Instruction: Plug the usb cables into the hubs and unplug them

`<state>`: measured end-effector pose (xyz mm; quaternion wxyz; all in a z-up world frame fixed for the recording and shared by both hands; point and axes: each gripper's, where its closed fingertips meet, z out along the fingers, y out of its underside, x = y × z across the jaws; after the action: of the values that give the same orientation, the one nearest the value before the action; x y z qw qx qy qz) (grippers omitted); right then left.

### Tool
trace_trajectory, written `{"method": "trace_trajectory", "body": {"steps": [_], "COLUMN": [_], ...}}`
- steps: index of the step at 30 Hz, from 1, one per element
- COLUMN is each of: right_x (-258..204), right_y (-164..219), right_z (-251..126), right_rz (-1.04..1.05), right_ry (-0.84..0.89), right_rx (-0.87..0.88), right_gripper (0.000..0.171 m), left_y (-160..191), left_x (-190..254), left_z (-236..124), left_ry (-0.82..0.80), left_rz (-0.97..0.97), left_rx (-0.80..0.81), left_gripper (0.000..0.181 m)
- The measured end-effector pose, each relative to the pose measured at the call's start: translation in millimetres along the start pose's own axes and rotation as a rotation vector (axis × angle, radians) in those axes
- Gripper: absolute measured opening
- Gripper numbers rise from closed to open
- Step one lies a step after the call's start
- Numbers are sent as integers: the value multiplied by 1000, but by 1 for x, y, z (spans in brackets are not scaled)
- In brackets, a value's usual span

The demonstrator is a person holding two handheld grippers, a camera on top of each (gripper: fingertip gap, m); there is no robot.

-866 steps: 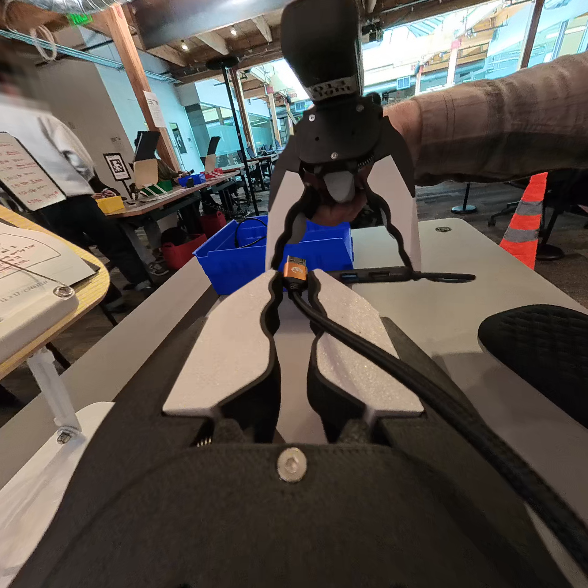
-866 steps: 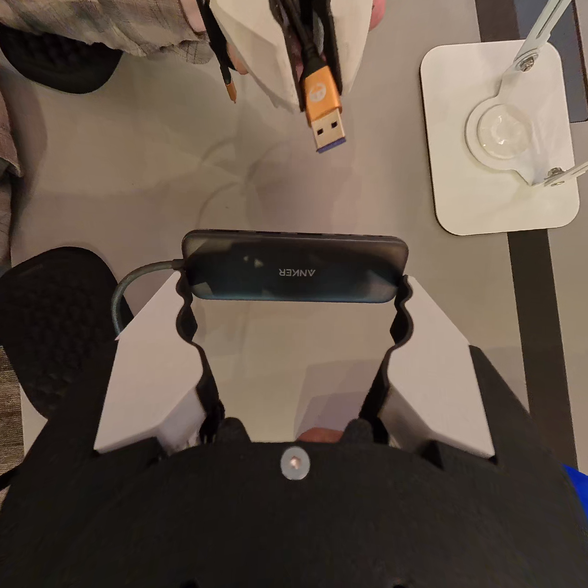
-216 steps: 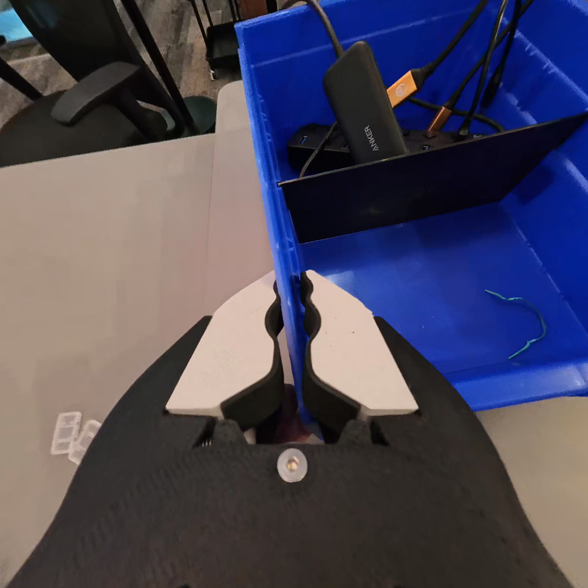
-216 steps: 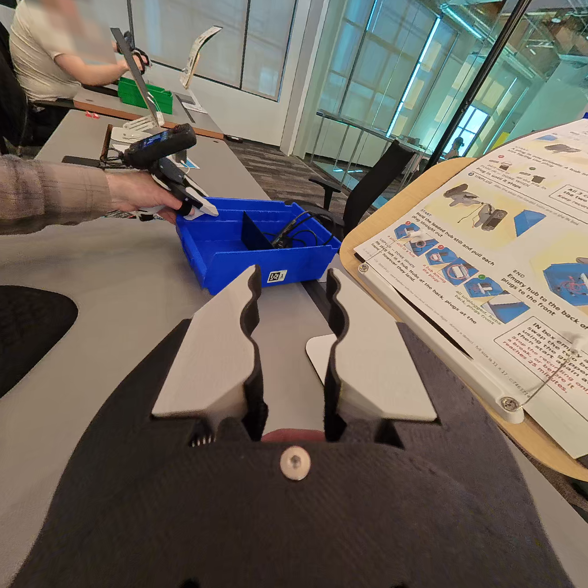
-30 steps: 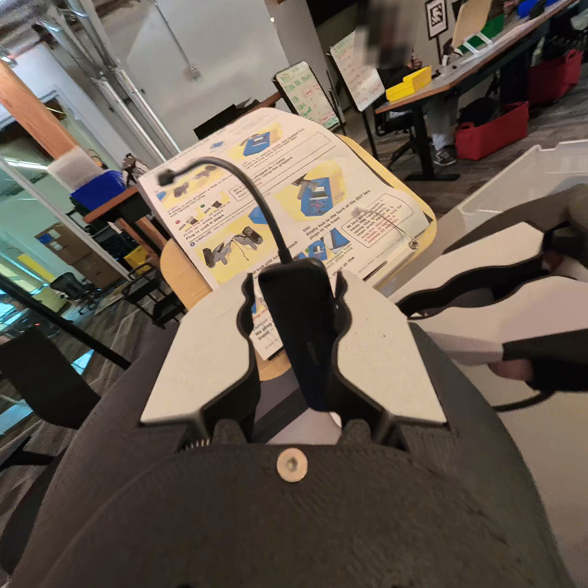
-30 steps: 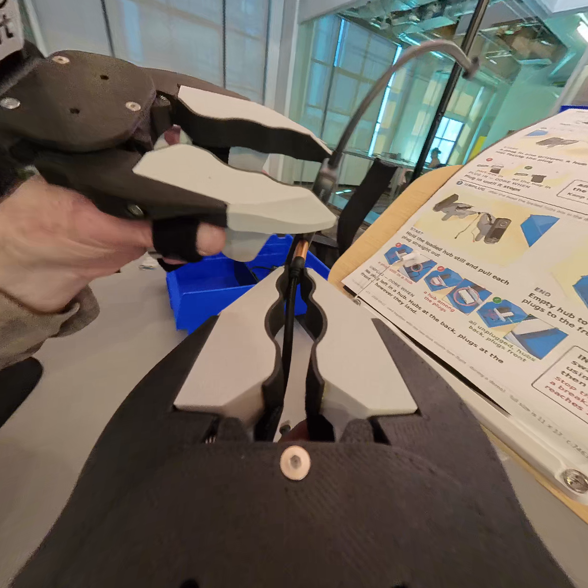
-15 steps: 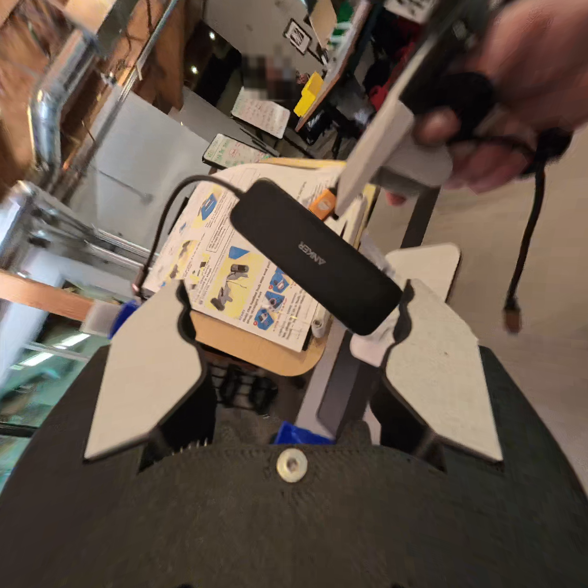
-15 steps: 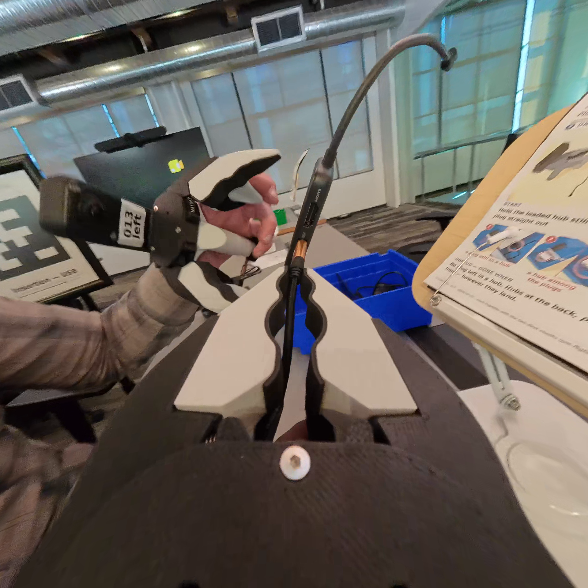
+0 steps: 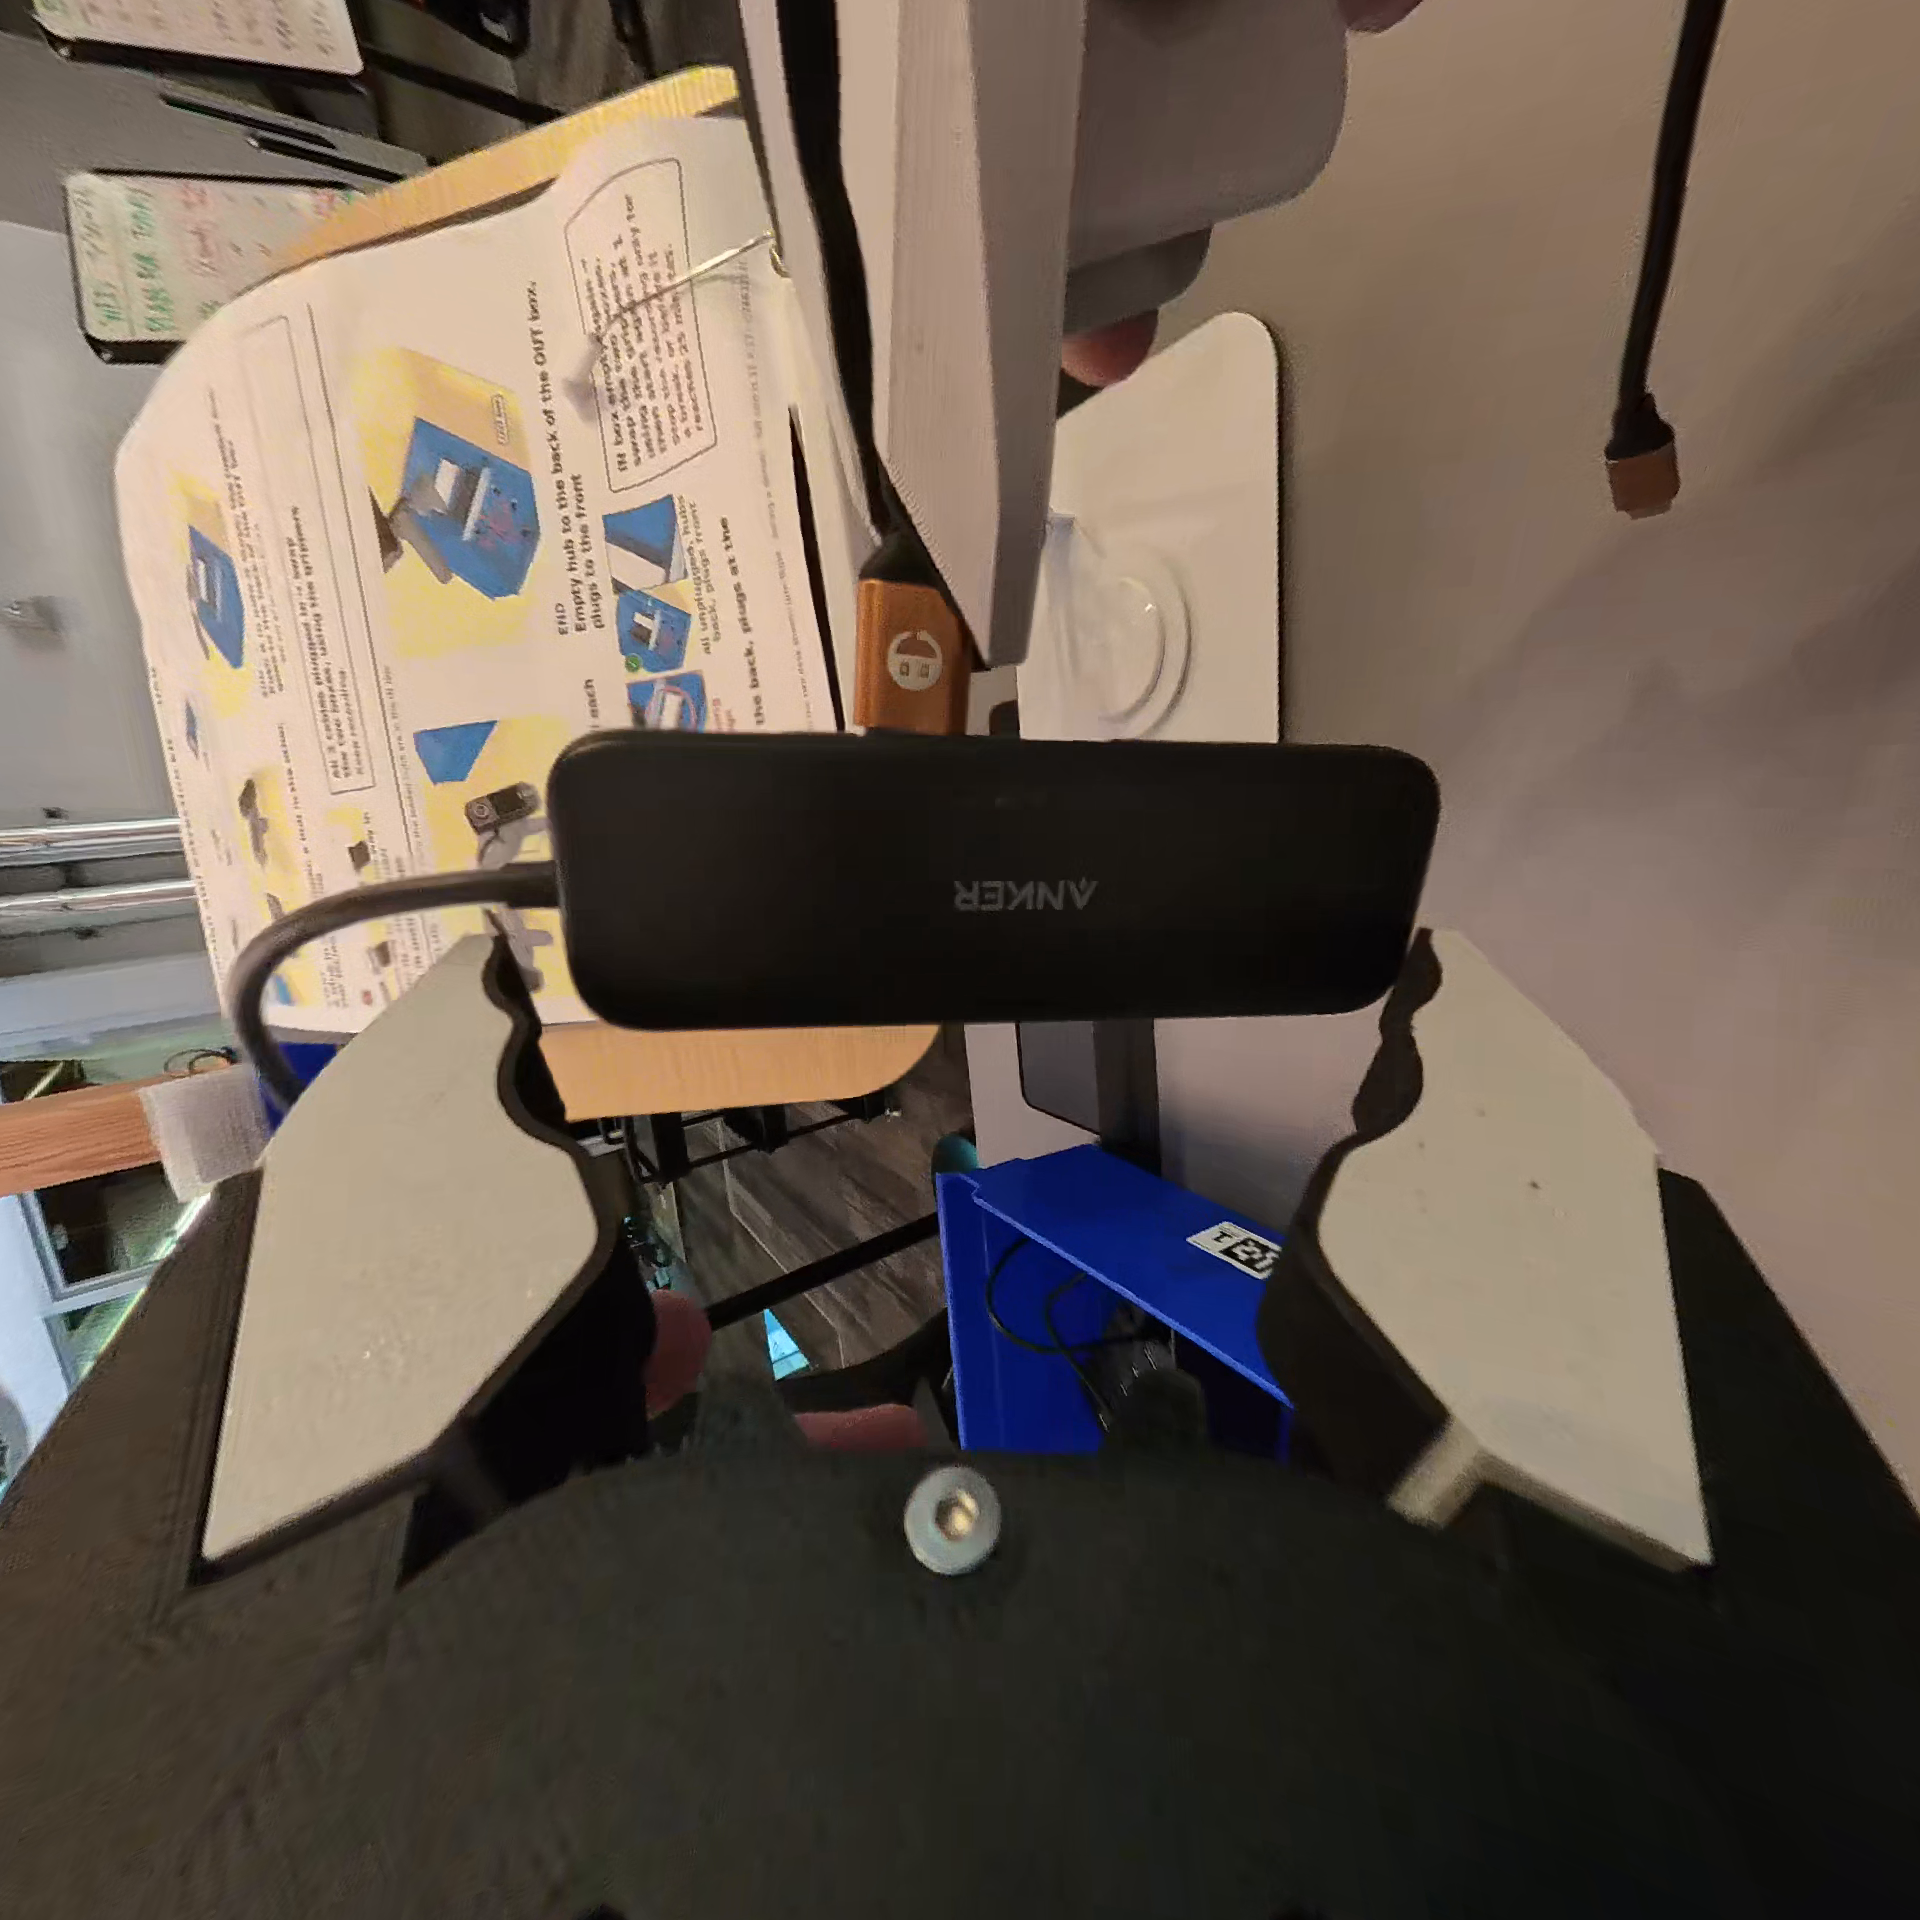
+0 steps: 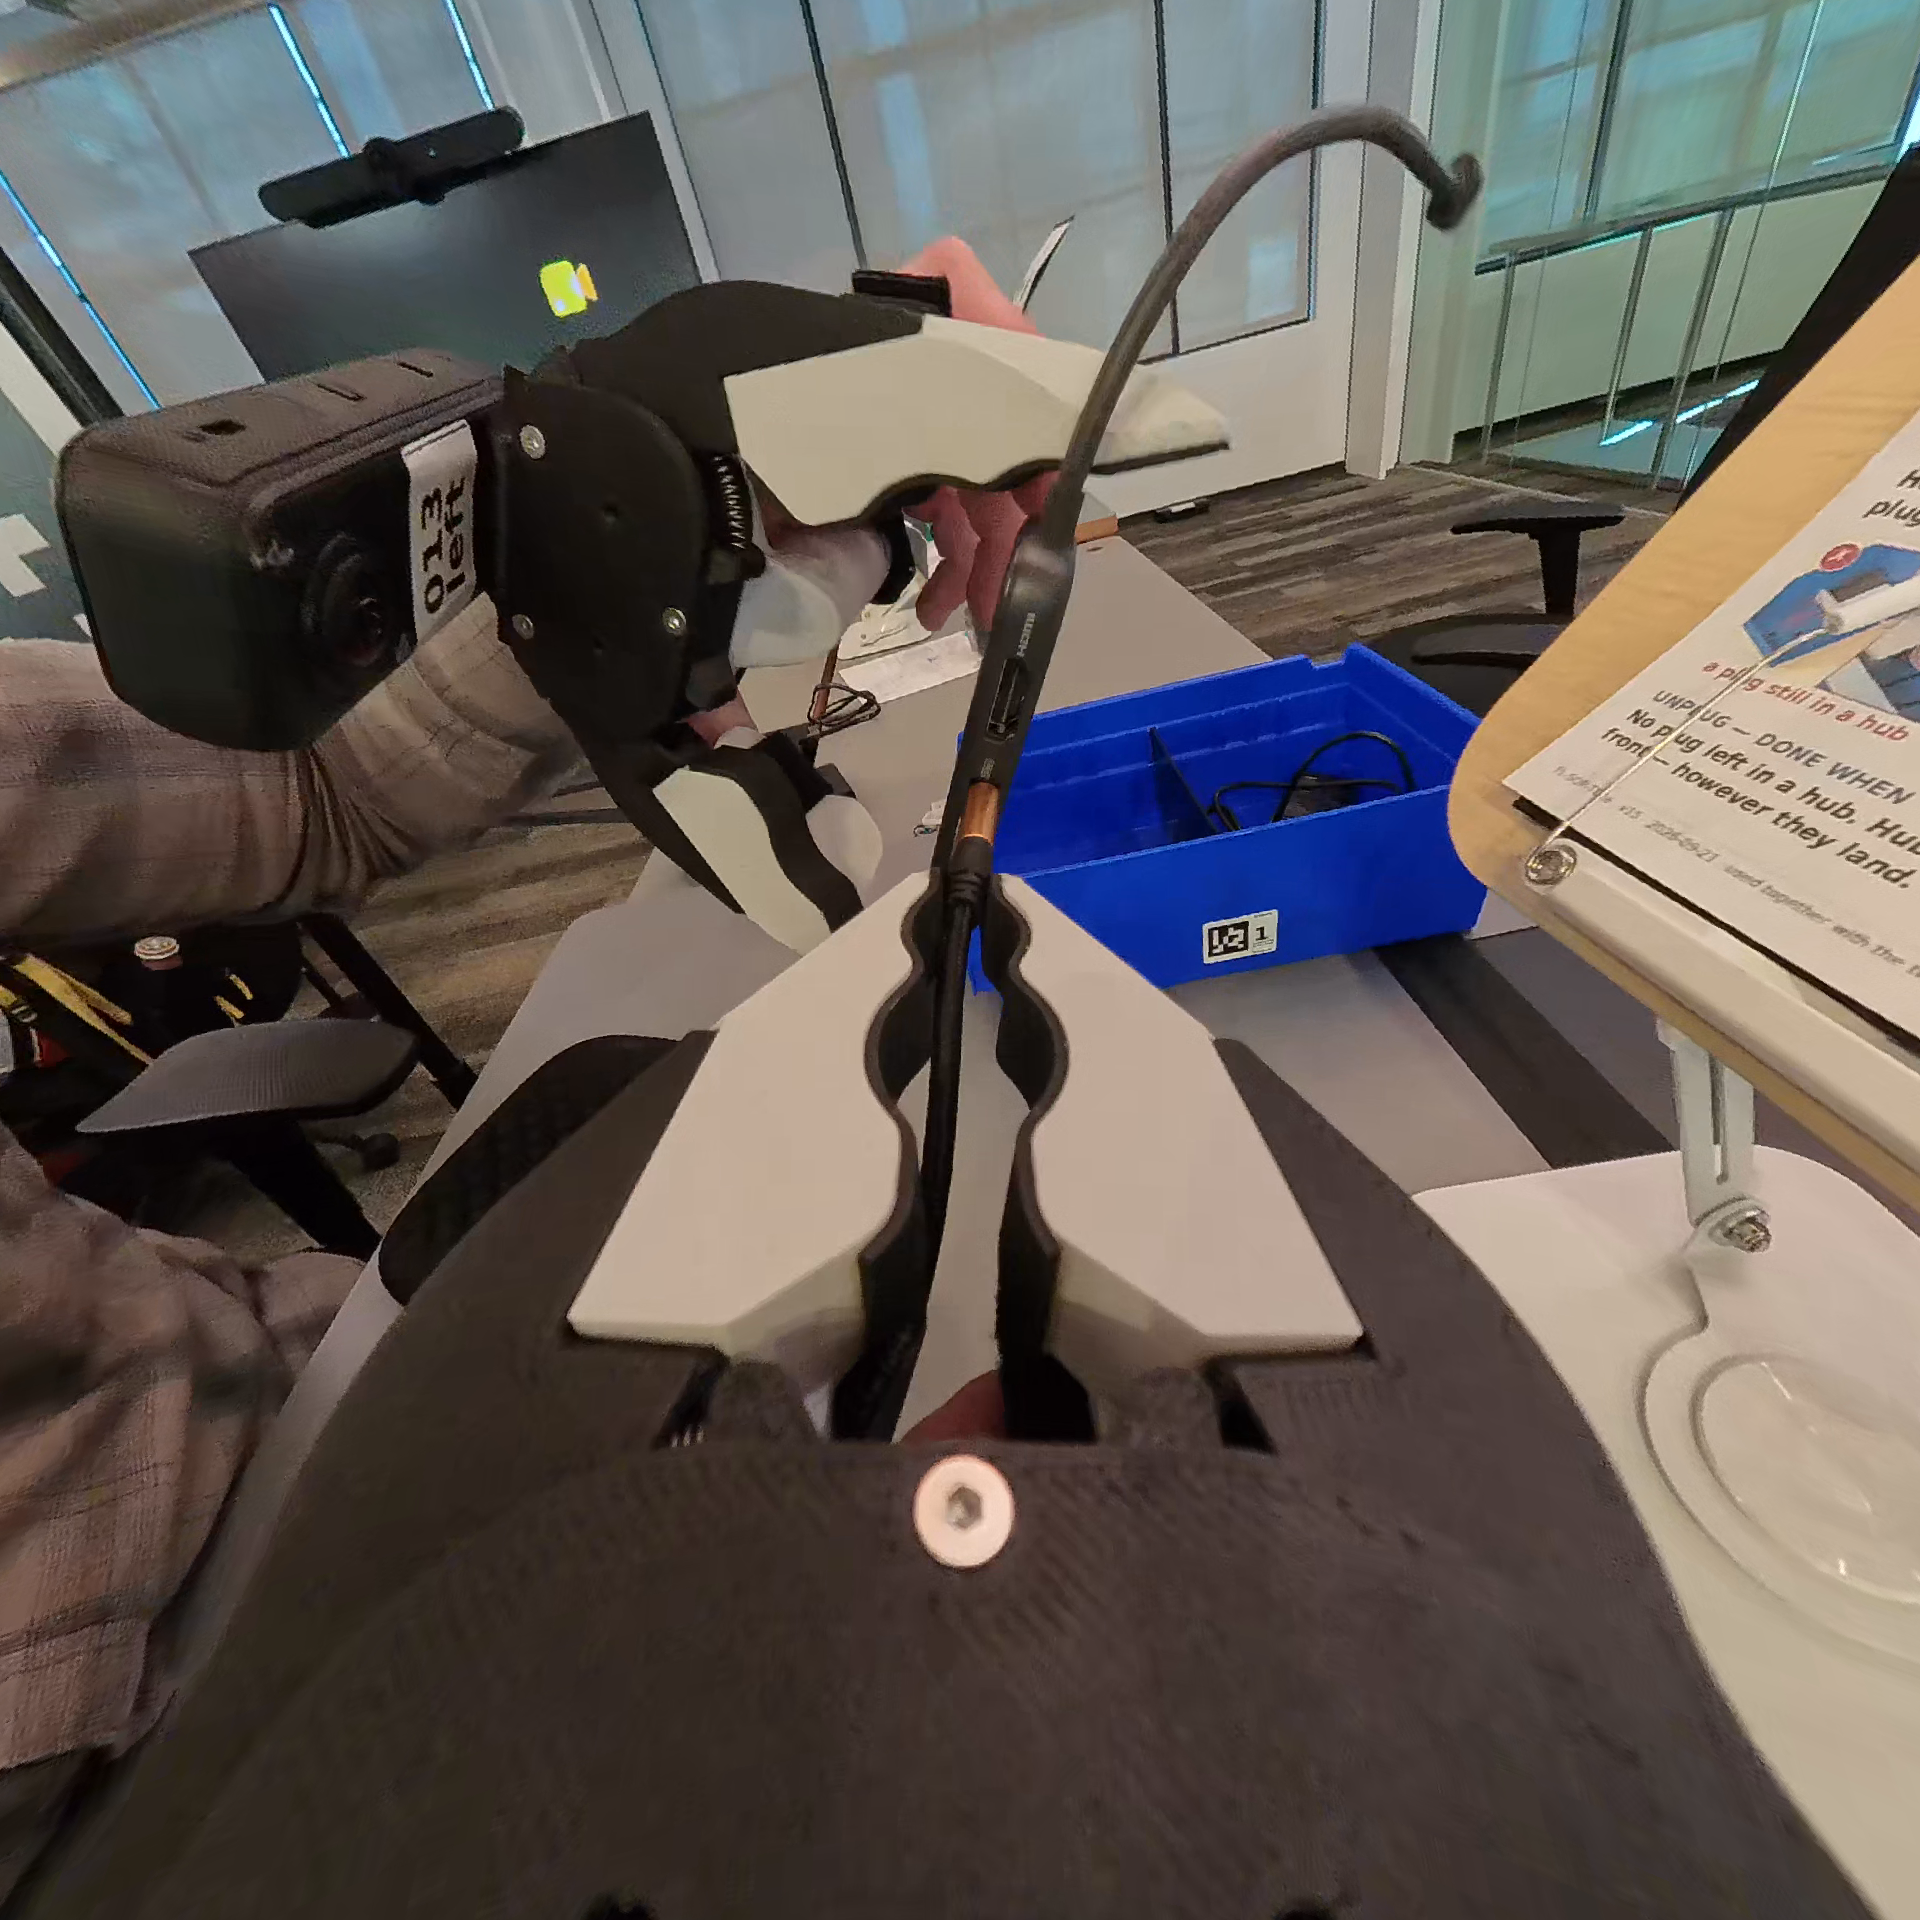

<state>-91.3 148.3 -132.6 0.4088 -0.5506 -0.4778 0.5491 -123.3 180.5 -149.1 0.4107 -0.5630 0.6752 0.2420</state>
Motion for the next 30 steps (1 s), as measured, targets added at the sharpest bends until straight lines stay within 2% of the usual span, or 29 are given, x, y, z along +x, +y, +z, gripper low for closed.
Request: {"method": "trace_trajectory", "body": {"steps": [2, 7, 13, 22, 28, 30], "right_x": [-1, 2, 4, -5, -13, -11], "right_y": [-1, -2, 0, -3, 2, 7], "right_z": [1, -3, -5, -2, 0, 2], "right_rz": [11, 39, 71, -3, -112, -168], "right_ry": [-6, -11, -33, -54, -68, -34], "right_rx": [4, 18, 33, 43, 17, -12], "right_gripper": [3, 3, 4, 8, 17, 14], "left_y": [3, -4, -4, -8, -17, -20], "left_x": [5, 0, 3, 18, 34, 40], "left_z": [4, 8, 9, 1, -10, -13], "left_ry": [23, -60, -30, 162, 361, 423], "left_rz": [-13, 8, 2, -164, -330, -380], "left_rx": [-19, 26, 8, 79, 171, 203], "left_gripper": [146, 144, 143, 142, 142, 141]}}
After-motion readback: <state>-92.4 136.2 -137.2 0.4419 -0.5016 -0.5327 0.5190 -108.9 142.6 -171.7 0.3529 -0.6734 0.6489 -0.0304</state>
